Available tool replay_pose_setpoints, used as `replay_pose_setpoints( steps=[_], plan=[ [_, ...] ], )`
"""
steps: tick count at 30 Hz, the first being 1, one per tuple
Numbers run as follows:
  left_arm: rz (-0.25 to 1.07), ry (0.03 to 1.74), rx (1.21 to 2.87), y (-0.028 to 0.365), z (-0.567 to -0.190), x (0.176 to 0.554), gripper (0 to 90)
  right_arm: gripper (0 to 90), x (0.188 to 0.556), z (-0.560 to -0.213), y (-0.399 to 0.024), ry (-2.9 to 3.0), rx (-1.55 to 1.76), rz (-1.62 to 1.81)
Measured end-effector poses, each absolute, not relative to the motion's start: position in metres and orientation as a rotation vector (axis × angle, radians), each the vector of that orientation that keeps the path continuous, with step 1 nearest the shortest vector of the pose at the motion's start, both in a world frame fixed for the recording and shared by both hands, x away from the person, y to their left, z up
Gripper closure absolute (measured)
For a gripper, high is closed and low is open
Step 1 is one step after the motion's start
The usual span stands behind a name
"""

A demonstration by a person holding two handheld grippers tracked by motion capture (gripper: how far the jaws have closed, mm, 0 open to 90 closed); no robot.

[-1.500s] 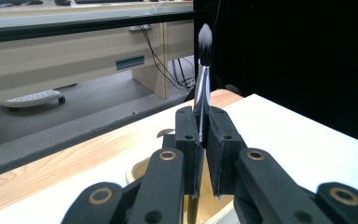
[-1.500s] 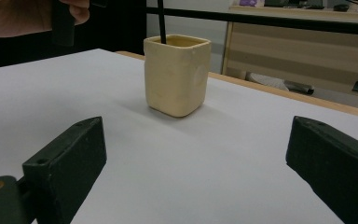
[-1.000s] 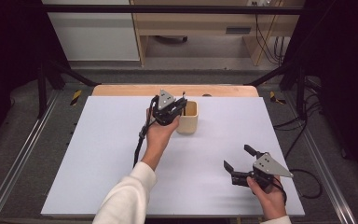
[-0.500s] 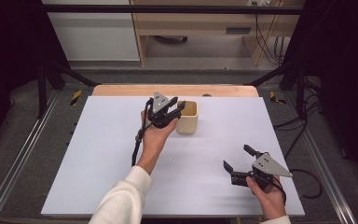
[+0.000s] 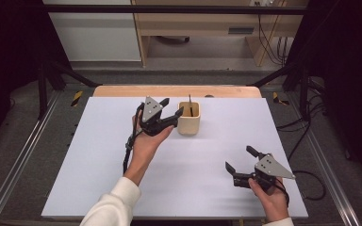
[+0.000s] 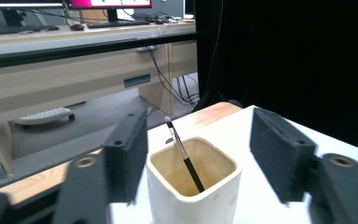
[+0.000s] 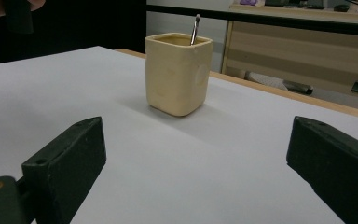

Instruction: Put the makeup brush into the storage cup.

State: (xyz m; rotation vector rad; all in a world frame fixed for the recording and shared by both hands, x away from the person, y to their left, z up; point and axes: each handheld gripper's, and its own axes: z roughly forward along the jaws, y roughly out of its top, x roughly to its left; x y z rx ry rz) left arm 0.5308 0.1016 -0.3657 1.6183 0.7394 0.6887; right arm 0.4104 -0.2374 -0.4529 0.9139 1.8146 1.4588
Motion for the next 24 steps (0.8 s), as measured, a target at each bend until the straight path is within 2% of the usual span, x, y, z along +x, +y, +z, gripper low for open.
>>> replay_pose_setpoints(
  steps=[12, 24],
  plan=[
    [0.645, 0.722, 1.643, 0.102, -0.372, 0.523, 17.6, 4.5, 0.41, -0.453, -0.236, 1.818, 0.909, 1.457],
    [0.588, 0.689, 1.647, 0.094, -0.373, 0.516, 7.4, 4.0, 0.41, -0.453, -0.237, 1.815, 0.91, 1.458]
  ],
)
